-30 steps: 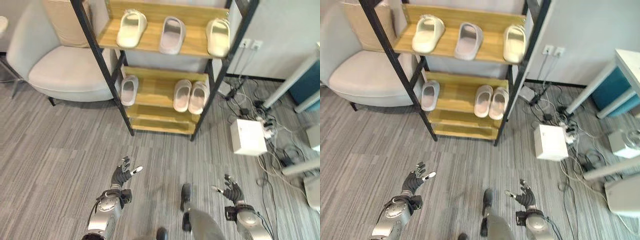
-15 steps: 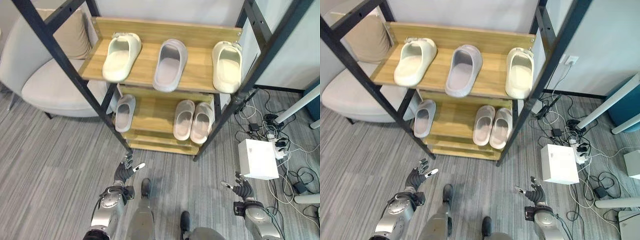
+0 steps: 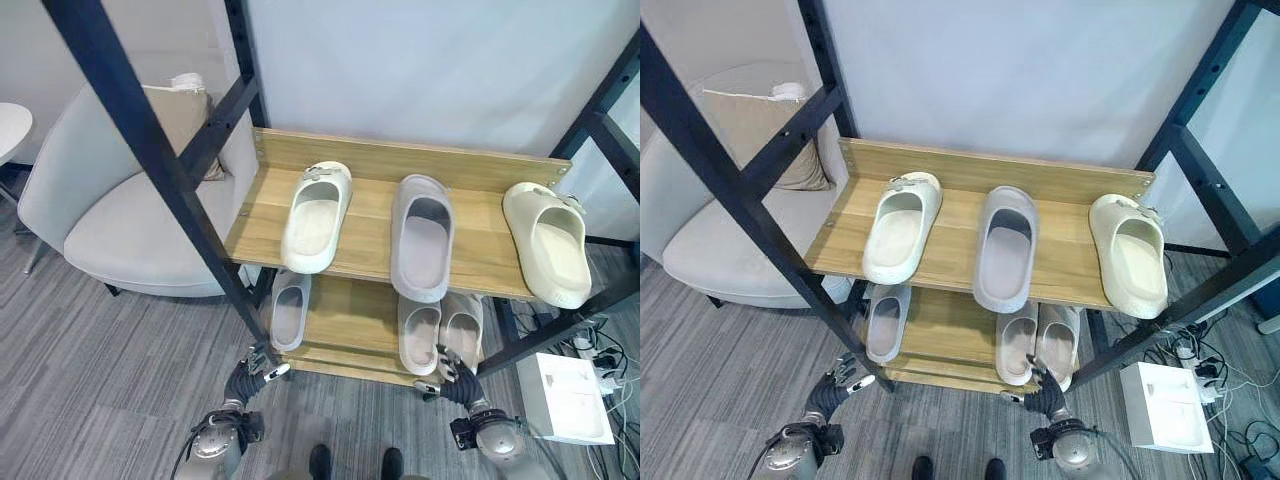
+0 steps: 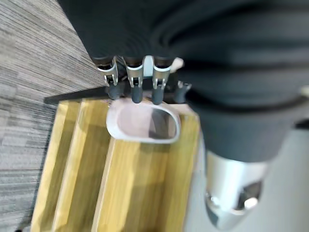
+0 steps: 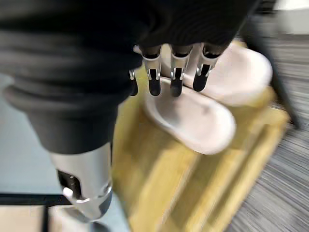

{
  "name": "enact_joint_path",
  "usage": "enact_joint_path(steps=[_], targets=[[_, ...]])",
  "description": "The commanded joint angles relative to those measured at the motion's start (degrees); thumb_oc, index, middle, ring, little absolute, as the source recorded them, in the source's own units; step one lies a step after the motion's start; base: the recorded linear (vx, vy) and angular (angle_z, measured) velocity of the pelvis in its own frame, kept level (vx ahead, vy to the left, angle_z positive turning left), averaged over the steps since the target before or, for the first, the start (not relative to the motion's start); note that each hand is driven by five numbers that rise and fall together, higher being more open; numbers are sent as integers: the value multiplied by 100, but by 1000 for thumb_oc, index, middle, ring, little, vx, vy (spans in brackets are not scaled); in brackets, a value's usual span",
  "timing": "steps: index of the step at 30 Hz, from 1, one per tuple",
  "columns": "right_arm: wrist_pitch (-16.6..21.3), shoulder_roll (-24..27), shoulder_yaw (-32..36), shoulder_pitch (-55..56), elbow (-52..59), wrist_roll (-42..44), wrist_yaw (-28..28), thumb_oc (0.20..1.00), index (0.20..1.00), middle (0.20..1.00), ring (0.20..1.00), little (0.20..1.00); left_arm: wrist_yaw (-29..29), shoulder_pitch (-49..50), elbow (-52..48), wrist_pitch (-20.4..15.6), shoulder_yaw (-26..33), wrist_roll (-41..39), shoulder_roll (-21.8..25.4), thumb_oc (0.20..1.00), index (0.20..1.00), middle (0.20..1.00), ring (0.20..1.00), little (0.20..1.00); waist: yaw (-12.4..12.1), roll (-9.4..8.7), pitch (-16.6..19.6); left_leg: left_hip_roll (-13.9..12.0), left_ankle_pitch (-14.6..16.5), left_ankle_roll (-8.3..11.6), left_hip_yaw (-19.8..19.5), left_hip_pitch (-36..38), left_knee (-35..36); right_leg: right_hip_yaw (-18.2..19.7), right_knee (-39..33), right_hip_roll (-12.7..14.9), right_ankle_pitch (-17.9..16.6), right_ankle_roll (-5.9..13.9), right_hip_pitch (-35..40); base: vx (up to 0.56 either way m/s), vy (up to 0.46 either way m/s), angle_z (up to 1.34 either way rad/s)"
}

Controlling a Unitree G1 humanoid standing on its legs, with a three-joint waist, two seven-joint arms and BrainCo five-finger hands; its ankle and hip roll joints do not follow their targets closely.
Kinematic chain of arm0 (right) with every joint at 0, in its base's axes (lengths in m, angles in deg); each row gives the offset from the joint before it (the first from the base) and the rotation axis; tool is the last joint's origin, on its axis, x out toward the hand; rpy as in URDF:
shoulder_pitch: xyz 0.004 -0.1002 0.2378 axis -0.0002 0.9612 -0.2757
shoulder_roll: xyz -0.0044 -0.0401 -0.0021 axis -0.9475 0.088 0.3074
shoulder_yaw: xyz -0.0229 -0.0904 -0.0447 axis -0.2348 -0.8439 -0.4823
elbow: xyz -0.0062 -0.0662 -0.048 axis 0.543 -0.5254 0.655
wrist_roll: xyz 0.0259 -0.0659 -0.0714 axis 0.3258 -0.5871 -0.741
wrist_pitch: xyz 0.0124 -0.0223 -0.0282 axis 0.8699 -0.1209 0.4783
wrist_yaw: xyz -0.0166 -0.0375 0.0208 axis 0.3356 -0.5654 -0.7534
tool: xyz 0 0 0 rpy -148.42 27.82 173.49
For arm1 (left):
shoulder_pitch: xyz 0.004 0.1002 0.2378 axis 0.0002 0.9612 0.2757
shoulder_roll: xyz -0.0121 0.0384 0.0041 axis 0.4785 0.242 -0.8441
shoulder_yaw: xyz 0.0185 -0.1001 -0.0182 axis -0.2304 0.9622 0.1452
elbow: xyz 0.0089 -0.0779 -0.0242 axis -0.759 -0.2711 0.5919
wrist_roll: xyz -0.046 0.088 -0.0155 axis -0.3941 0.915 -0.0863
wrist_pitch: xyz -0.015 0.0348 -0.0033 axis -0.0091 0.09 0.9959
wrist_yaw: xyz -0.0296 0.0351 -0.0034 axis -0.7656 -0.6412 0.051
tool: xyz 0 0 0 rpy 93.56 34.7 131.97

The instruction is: Arrange the slippers neatly on the shoe rack.

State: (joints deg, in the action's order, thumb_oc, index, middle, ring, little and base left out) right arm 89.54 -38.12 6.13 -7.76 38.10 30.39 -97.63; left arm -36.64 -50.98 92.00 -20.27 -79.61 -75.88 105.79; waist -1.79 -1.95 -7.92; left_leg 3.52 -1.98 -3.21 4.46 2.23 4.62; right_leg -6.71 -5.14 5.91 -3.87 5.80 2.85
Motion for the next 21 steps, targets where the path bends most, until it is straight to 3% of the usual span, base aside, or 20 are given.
enact_joint_path(steps=[1,7,12,17,21], targets=[[308,271,306,-116,746,-931,50,1000,1000,1000,1000,1000,0,-592,-82,-253,67,473,104,1000,1000,1000,1000,1000,62,-59,-346,-724,279,572,-119,77,38,-122,41,225,506,310,350,0,0,0],[530,789,551,357,2268,-1398,287,1000,1000,1000,1000,1000,-14,-583,-144,-332,83,675,181,1000,1000,1000,1000,1000,193,-44,-288,-741,314,587,-50,110,38,-88,36,228,508,333,353,-16,11,-6],[759,1216,971,588,3486,-1313,394,1000,1000,1000,1000,1000,-22,-568,-164,-402,88,735,247,1000,1000,1000,1000,1000,321,-21,-191,-747,332,608,-12,128,38,-36,48,238,494,350,336,-14,19,-5],[1178,1679,1696,76,4487,-670,265,1000,1000,1000,1000,1000,68,-653,-132,-488,-36,713,238,1000,1000,1000,1000,1000,450,-14,-8,-759,330,602,27,123,38,32,64,238,456,366,304,-10,13,-3],[1199,1712,1844,-346,4507,-713,64,1000,1000,1000,1000,1000,85,-682,-170,-514,-124,619,212,1000,1000,1000,1000,1000,441,0,66,-758,334,593,30,109,38,37,64,237,443,370,284,0,17,-4]])
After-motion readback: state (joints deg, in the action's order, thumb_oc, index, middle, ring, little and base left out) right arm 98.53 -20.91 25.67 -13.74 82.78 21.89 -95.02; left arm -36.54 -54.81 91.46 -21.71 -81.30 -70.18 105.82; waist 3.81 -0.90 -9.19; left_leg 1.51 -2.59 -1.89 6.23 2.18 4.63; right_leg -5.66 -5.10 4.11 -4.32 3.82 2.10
